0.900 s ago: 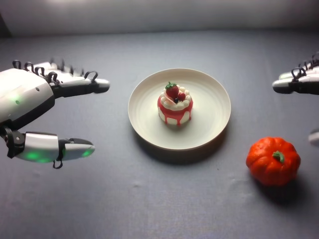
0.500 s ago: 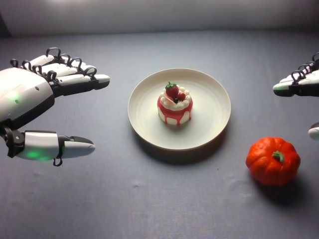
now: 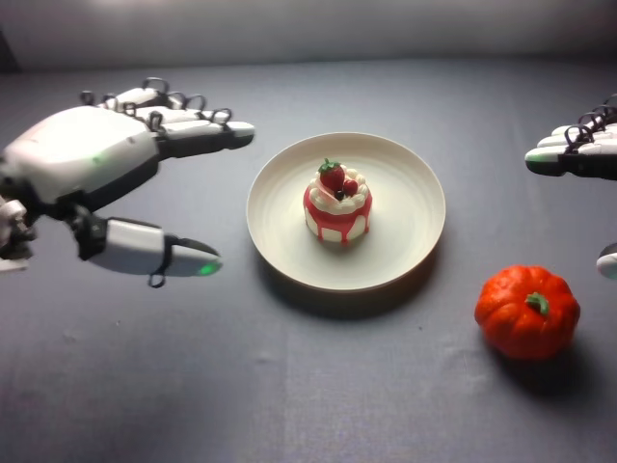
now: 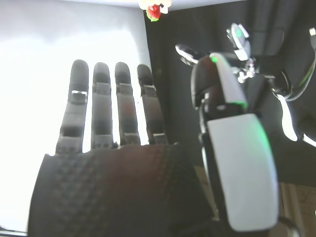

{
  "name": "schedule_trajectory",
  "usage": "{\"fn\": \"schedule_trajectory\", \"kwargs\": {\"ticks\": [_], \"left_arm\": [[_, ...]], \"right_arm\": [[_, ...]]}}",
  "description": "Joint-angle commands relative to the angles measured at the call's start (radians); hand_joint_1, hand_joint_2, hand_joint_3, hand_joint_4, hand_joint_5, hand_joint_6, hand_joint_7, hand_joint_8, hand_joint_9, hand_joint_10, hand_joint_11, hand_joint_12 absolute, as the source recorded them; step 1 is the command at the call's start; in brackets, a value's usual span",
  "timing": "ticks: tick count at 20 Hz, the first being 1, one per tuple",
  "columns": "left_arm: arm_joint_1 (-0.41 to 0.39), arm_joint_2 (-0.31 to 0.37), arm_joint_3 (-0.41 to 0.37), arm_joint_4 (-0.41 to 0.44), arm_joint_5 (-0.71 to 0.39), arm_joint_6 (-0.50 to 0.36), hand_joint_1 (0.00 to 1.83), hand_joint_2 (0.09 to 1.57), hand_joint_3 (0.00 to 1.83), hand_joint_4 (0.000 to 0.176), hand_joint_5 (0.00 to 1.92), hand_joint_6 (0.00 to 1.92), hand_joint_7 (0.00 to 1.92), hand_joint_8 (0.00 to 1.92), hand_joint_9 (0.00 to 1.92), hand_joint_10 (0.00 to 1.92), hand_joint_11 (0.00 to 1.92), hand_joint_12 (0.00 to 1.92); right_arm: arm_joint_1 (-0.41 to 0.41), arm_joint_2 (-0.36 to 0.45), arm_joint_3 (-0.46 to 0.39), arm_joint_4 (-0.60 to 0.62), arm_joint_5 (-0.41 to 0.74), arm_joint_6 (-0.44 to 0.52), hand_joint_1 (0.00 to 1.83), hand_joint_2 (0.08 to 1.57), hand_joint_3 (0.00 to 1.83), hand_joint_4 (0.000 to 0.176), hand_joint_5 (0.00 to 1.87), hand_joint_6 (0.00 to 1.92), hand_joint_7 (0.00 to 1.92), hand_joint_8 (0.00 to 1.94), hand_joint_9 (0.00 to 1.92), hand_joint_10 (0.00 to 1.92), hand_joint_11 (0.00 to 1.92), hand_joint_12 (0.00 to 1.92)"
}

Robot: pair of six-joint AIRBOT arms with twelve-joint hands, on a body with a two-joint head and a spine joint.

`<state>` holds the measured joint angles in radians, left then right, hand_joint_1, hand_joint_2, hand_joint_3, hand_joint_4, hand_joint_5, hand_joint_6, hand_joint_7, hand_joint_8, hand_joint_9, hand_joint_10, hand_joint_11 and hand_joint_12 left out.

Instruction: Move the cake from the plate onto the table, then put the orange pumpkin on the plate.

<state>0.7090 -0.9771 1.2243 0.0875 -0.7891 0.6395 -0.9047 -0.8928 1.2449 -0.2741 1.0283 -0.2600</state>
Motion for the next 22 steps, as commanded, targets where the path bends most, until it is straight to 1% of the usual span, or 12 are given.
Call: {"fn": "schedule_trajectory", "kwargs": {"ticks": [1,3,4,5,6,8,11,12,14,15,20,22], "left_arm": [[-0.029,-0.011,0.019,0.000,-0.061,-0.016,0.65,0.93,0.00,0.112,0.33,0.01,0.31,0.01,0.29,0.01,0.03,0.70],[-0.080,-0.046,0.053,0.048,-0.006,-0.039,0.71,0.93,0.00,0.086,0.35,0.01,0.39,0.02,0.39,0.02,0.16,0.64],[-0.109,-0.067,0.071,0.083,0.027,-0.052,0.82,0.93,0.00,0.043,0.39,0.00,0.42,0.01,0.42,0.01,0.17,0.66],[-0.137,-0.085,0.085,0.111,0.057,-0.062,0.86,0.93,0.00,0.030,0.40,0.00,0.43,0.00,0.42,0.00,0.08,0.83],[-0.159,-0.106,0.102,0.133,0.088,-0.065,0.85,0.91,0.00,0.052,0.40,0.00,0.44,0.00,0.42,0.00,0.02,0.98],[-0.180,-0.138,0.126,0.147,0.107,-0.075,0.94,0.87,0.00,0.010,0.48,0.01,0.50,0.00,0.53,0.02,0.14,1.11],[-0.207,-0.184,0.159,0.159,0.138,-0.077,0.90,0.88,0.00,0.000,0.49,0.00,0.49,0.00,0.50,0.00,0.08,1.12],[-0.211,-0.197,0.168,0.163,0.147,-0.078,0.94,0.86,0.00,0.000,0.51,0.01,0.50,0.01,0.52,0.01,0.09,1.12],[-0.220,-0.230,0.189,0.181,0.173,-0.083,0.95,0.88,0.00,0.031,0.48,0.00,0.46,0.00,0.46,0.00,0.03,1.10],[-0.223,-0.247,0.200,0.187,0.186,-0.083,0.92,0.89,0.00,0.068,0.46,0.00,0.41,0.00,0.40,0.00,0.00,1.07],[-0.246,-0.322,0.258,0.188,0.214,-0.094,0.79,0.89,0.00,0.095,0.42,0.00,0.35,0.00,0.38,0.00,0.00,1.08],[-0.255,-0.336,0.273,0.188,0.219,-0.103,0.79,0.87,0.00,0.092,0.45,0.00,0.35,0.00,0.40,0.00,0.10,1.09]], "right_arm": [[0.009,0.005,-0.002,0.045,0.119,0.011,0.62,1.19,0.00,0.000,0.34,0.00,0.32,0.00,0.33,0.00,0.00,0.96],[0.009,0.005,-0.001,0.045,0.119,0.011,0.69,1.18,0.00,0.000,0.38,0.00,0.35,0.00,0.35,0.00,0.00,1.01],[0.009,0.005,-0.001,0.045,0.119,0.011,0.74,1.17,0.00,0.000,0.39,0.00,0.34,0.00,0.34,0.00,0.00,0.96],[0.009,0.005,-0.001,0.045,0.119,0.011,0.71,1.19,0.00,0.000,0.39,0.00,0.33,0.00,0.33,0.00,0.00,0.91],[0.009,0.003,0.000,0.045,0.120,0.010,0.66,1.19,0.00,0.000,0.39,0.00,0.35,0.00,0.34,0.00,0.00,0.89],[0.010,-0.003,0.006,0.045,0.121,0.010,0.60,1.22,0.00,0.000,0.34,0.00,0.34,0.00,0.33,0.00,0.03,0.73],[0.011,-0.009,0.009,0.045,0.123,0.010,0.65,1.24,0.00,0.000,0.36,0.00,0.37,0.00,0.40,0.00,0.20,0.63],[0.011,-0.010,0.009,0.045,0.125,0.010,0.63,1.25,0.00,0.006,0.36,0.00,0.38,0.00,0.41,0.00,0.22,0.63],[0.013,-0.014,0.009,0.045,0.132,0.010,0.64,1.25,0.00,0.008,0.36,0.00,0.39,0.00,0.41,0.00,0.22,0.61],[0.013,-0.014,0.009,0.045,0.137,0.010,0.63,1.24,0.00,0.003,0.37,0.00,0.41,0.00,0.43,0.00,0.25,0.57],[0.014,-0.018,0.009,0.046,0.152,0.010,0.72,1.26,0.00,0.000,0.38,0.00,0.43,0.00,0.39,0.00,0.14,0.58],[0.014,-0.021,0.009,0.046,0.154,0.010,0.70,1.27,0.00,0.000,0.37,0.00,0.40,0.00,0.35,0.00,0.14,0.61]]}}
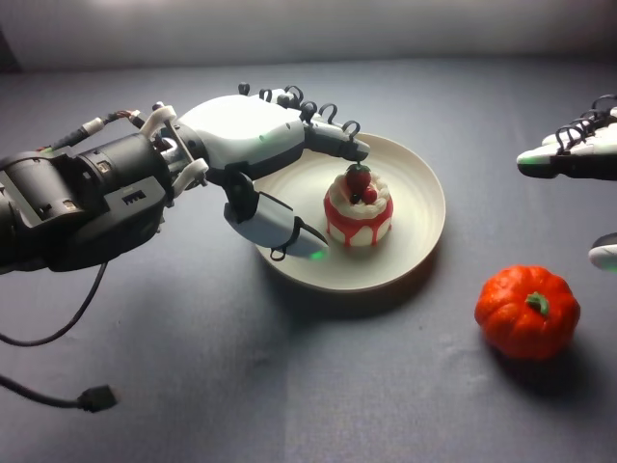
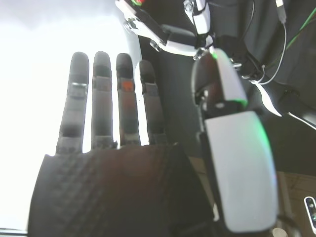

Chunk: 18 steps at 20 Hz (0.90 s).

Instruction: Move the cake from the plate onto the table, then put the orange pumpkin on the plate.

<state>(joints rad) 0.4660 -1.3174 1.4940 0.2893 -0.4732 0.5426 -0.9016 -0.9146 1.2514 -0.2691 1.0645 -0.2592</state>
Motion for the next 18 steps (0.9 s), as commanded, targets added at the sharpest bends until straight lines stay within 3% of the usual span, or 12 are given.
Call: {"fn": "schedule_trajectory", "kwargs": {"ticks": [1,2,4,7,8,9,11,13,14,16,17,18], "left_arm": [[-0.017,0.001,0.006,-0.014,-0.096,-0.006,0.78,0.85,0.00,0.063,0.46,0.00,0.34,0.00,0.42,0.00,0.13,1.15],[-0.020,0.000,0.006,-0.014,-0.096,-0.006,0.73,0.87,0.01,0.016,0.39,0.00,0.29,0.00,0.34,0.00,0.03,1.07],[-0.026,0.003,0.005,-0.013,-0.103,-0.006,0.76,0.88,0.00,0.000,0.39,0.00,0.32,0.00,0.34,0.01,0.05,0.89],[-0.030,0.007,0.003,-0.013,-0.131,-0.022,0.72,0.88,0.00,0.000,0.42,0.01,0.35,0.01,0.38,0.01,0.10,0.81],[-0.031,0.006,0.001,-0.013,-0.139,-0.029,0.70,0.89,0.00,0.000,0.41,0.00,0.37,0.00,0.43,0.01,0.12,0.95],[-0.034,0.003,0.000,-0.008,-0.139,-0.029,0.60,0.89,0.00,0.038,0.32,0.00,0.29,0.00,0.35,0.00,0.02,0.88],[-0.037,-0.011,0.002,0.004,-0.137,-0.029,0.65,0.89,0.00,0.000,0.29,0.00,0.22,0.00,0.27,0.00,0.00,0.88],[-0.040,-0.026,0.004,0.012,-0.132,-0.029,0.68,0.89,0.00,0.000,0.25,0.00,0.15,0.01,0.14,0.01,0.00,0.61],[-0.042,-0.031,0.005,0.017,-0.129,-0.029,0.70,0.88,0.00,0.039,0.23,0.00,0.12,0.00,0.10,0.01,0.00,0.41],[-0.042,-0.043,0.006,0.023,-0.120,-0.029,0.74,0.86,0.00,0.042,0.29,0.00,0.21,0.00,0.16,0.01,0.00,0.27],[-0.042,-0.049,0.008,0.026,-0.117,-0.029,0.85,0.82,0.00,0.000,0.37,0.00,0.33,0.00,0.28,0.01,0.06,0.35],[-0.042,-0.054,0.009,0.032,-0.112,-0.029,0.84,0.85,0.00,0.000,0.34,0.00,0.30,0.00,0.28,0.00,0.04,0.43]], "right_arm": [[0.011,-0.001,0.002,0.041,0.118,0.010,0.71,1.26,0.00,0.000,0.38,0.00,0.41,0.00,0.37,0.00,0.14,0.69],[0.011,-0.002,0.003,0.041,0.118,0.010,0.71,1.26,0.00,0.000,0.38,0.00,0.41,0.00,0.38,0.00,0.15,0.70],[0.011,-0.002,0.003,0.041,0.118,0.010,0.73,1.26,0.00,0.016,0.37,0.00,0.40,0.00,0.38,0.00,0.17,0.71],[0.011,-0.002,0.003,0.042,0.118,0.010,0.73,1.25,0.00,0.028,0.36,0.00,0.38,0.00,0.35,0.00,0.15,0.70],[0.011,-0.003,0.003,0.042,0.119,0.010,0.74,1.25,0.00,0.001,0.36,0.00,0.39,0.00,0.36,0.01,0.14,0.70],[0.013,-0.004,0.004,0.042,0.121,0.010,0.70,1.25,0.00,0.000,0.36,0.00,0.41,0.01,0.37,0.01,0.13,0.70],[0.015,-0.007,0.006,0.042,0.130,0.010,0.72,1.24,0.00,0.000,0.38,0.00,0.44,0.00,0.38,0.00,0.04,0.71],[0.016,-0.009,0.006,0.042,0.131,0.010,0.73,1.24,0.00,0.000,0.39,0.00,0.46,0.00,0.44,0.02,0.11,0.76],[0.016,-0.009,0.007,0.042,0.131,0.010,0.73,1.24,0.00,0.000,0.41,0.01,0.47,0.01,0.46,0.03,0.15,0.78],[0.016,-0.012,0.010,0.042,0.131,0.010,0.75,1.24,0.00,0.000,0.42,0.00,0.47,0.00,0.46,0.00,0.11,0.87],[0.016,-0.014,0.011,0.042,0.131,0.010,0.78,1.24,0.00,0.000,0.41,0.00,0.46,0.00,0.46,0.00,0.10,0.93],[0.016,-0.015,0.011,0.042,0.131,0.010,0.80,1.23,0.00,0.000,0.40,0.00,0.43,0.00,0.45,0.00,0.14,0.93]]}}
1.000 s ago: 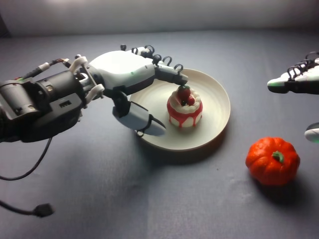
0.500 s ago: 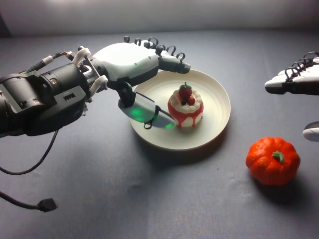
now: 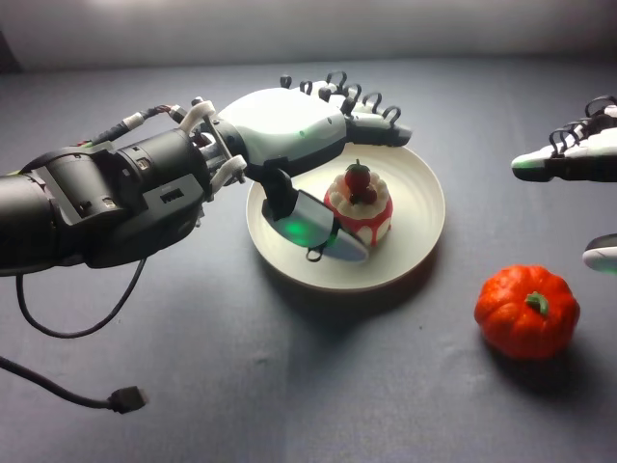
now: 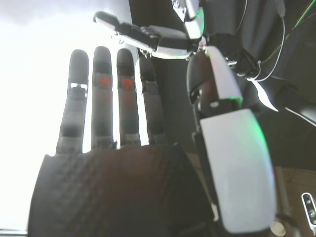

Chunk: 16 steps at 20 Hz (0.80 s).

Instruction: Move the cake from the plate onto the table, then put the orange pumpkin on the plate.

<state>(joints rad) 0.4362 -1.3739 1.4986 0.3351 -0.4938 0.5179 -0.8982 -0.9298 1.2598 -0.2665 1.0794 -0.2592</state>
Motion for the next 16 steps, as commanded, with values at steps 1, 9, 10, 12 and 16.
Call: {"fn": "schedule_trajectory", "kwargs": {"ticks": [1,9,10,12,16], "left_arm": [[-0.012,-0.002,0.005,-0.008,-0.086,-0.004,0.85,0.85,0.00,0.000,0.35,0.01,0.26,0.00,0.24,0.00,0.01,0.43],[-0.001,-0.030,0.020,0.005,-0.045,-0.004,0.96,1.02,0.01,0.000,0.47,0.00,0.35,0.00,0.28,0.00,0.00,0.59],[-0.001,-0.035,0.023,0.005,-0.044,-0.005,1.00,1.01,0.00,0.000,0.51,0.01,0.36,0.01,0.28,0.00,0.00,0.53],[-0.002,-0.046,0.032,0.005,-0.043,-0.009,0.91,1.02,0.00,0.000,0.52,0.00,0.30,0.00,0.24,0.00,0.00,0.53],[0.000,-0.061,0.045,0.005,-0.047,-0.030,1.10,1.02,0.00,0.000,0.79,0.01,0.71,0.03,0.75,0.09,0.24,1.20]], "right_arm": [[0.013,-0.001,0.004,0.039,0.116,0.010,0.80,1.24,0.00,0.000,0.40,0.00,0.43,0.00,0.45,0.00,0.17,0.94],[0.012,-0.002,0.005,0.040,0.115,0.010,0.82,1.23,0.00,0.000,0.45,0.00,0.45,0.00,0.44,0.00,0.05,1.07],[0.012,-0.002,0.005,0.041,0.115,0.010,0.86,1.23,0.00,0.000,0.45,0.00,0.45,0.00,0.45,0.00,0.06,1.11],[0.012,-0.002,0.005,0.041,0.115,0.010,0.95,1.23,0.00,0.000,0.44,0.00,0.43,0.00,0.44,0.00,0.08,1.06],[0.012,-0.003,0.004,0.041,0.115,0.010,0.84,1.27,0.00,0.000,0.45,0.00,0.44,0.00,0.44,0.00,0.16,0.84]]}}
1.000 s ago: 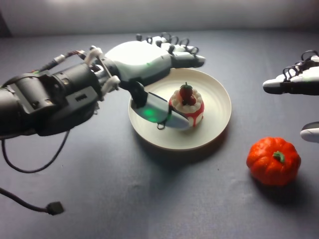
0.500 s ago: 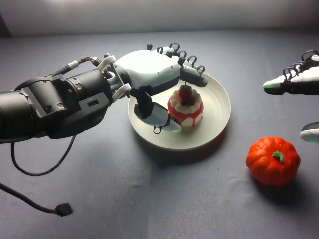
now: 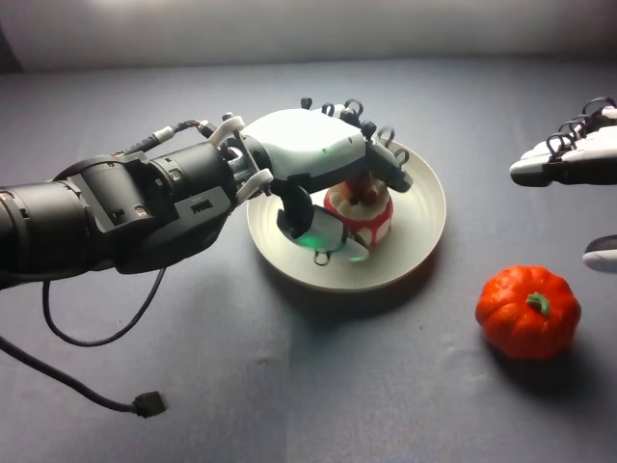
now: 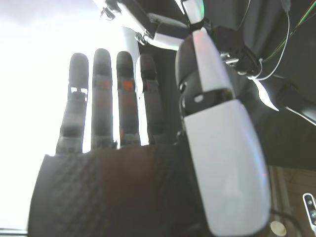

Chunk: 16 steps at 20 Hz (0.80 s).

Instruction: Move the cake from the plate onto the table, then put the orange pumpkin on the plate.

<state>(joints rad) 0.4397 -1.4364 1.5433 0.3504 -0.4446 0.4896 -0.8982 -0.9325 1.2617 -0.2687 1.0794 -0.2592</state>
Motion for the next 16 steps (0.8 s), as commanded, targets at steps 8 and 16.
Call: {"fn": "schedule_trajectory", "kwargs": {"ticks": [8,16], "left_arm": [[-0.009,0.011,0.013,-0.011,-0.115,-0.032,1.04,1.15,0.00,0.000,0.55,0.36,0.41,0.00,0.33,0.00,0.01,0.52],[-0.025,0.145,-0.069,-0.041,-0.224,-0.012,1.27,1.02,0.00,0.000,1.24,0.45,1.22,0.67,1.11,0.29,0.13,1.16]], "right_arm": [[0.012,0.000,0.000,0.048,0.115,0.010,0.75,1.24,0.00,0.000,0.48,0.00,0.50,0.00,0.47,0.00,0.11,0.78],[0.011,0.006,-0.013,0.058,0.125,0.010,1.20,1.24,0.00,0.000,0.50,0.00,0.56,0.00,0.60,0.01,0.46,0.54]]}}
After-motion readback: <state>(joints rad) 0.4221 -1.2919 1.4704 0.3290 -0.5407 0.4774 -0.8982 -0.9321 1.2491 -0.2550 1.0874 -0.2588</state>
